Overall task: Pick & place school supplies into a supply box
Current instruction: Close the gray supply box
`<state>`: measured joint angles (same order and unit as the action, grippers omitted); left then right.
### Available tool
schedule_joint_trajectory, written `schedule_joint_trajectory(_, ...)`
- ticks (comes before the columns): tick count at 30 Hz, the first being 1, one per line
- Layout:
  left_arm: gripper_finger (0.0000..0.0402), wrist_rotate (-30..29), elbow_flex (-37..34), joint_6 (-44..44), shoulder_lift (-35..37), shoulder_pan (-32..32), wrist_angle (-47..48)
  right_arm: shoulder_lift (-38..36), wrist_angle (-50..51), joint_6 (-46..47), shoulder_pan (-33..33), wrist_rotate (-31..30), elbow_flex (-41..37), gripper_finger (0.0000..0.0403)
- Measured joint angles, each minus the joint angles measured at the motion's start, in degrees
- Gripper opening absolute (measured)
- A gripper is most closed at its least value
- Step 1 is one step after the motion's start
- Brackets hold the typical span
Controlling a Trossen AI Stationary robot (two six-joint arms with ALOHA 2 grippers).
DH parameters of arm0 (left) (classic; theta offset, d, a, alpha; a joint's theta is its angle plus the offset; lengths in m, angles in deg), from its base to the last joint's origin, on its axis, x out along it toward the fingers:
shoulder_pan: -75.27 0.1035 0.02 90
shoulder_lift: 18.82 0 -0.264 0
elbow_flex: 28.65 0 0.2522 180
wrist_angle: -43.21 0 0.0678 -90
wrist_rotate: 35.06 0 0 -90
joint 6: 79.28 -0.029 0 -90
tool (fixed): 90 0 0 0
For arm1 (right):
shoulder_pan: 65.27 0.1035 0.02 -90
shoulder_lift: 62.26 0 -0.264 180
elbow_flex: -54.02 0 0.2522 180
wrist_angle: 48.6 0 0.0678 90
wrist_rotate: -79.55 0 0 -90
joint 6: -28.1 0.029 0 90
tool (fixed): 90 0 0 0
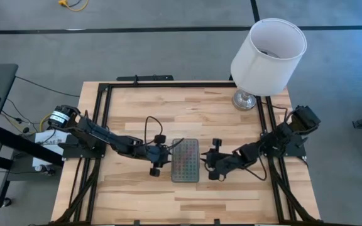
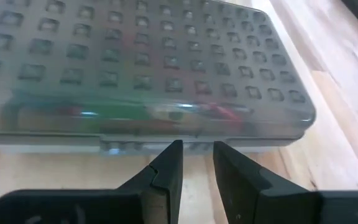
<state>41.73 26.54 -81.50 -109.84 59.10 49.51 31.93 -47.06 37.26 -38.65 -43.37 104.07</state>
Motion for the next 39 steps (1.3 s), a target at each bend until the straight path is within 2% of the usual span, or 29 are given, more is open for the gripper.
schedule_joint_trajectory(6, 0.0146, -0.29, -0.39, 2.65, 0.00, -1.28, -0.13, 0.00, -0.31, -0.06, 0.35, 0.94, 0.00, 0.0085)
schedule_joint_trajectory(12, 0.0146, 0.73, -0.42, 5.99, 0.00, -1.45, -0.34, 0.00, -0.57, -0.13, 0.35, 4.44, 0.00, 0.0085)
schedule_joint_trajectory(20, 0.0146, 0.79, -0.42, 6.98, 0.00, -1.45, -2.26, -0.02, -1.71, -0.67, 0.35, 4.55, 0.00, 0.0085)
schedule_joint_trajectory(31, 0.0146, -0.42, -0.46, 13.95, 0.00, -1.43, 1.50, -0.02, -1.64, -0.69, 0.35, 4.64, 0.00, 0.0085)
schedule_joint_trajectory(39, 0.0146, -1.06, -0.46, 14.21, 0.00, -1.41, -0.06, -0.02, -1.70, -0.74, 0.27, 4.66, 0.00, 0.0085)
